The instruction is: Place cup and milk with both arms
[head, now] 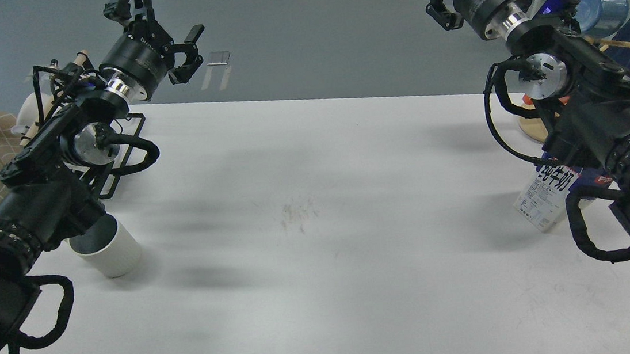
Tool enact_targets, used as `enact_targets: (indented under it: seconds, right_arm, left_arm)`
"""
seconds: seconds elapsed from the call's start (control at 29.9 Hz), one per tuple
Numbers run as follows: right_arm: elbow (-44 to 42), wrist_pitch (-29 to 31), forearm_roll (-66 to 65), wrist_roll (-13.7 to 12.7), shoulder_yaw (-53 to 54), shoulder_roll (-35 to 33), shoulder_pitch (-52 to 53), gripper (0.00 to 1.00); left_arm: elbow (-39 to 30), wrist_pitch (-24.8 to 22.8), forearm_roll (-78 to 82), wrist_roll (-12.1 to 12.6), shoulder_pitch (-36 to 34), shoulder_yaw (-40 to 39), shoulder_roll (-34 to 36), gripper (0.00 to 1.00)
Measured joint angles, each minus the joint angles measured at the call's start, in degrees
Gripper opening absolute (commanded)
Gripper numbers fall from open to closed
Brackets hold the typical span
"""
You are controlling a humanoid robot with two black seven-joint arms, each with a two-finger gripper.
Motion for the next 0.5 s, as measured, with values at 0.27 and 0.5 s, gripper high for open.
enact_targets:
  seconds: [0.27,0.5]
  right_arm:
    - [-0.6,0.0,0.0,0.3,0.0,0.0,0.8,1.0]
    - [-0.8,0.0,0.0,1.0,-0.2,0.0,0.6,1.0]
  left_arm:
    - [-0.3,0.0,-0.6,0.3,0.1,-0.7,1.4,0.99]
    - [-0.3,0.0,-0.7,-0.2,0.3,-0.7,0.8,0.99]
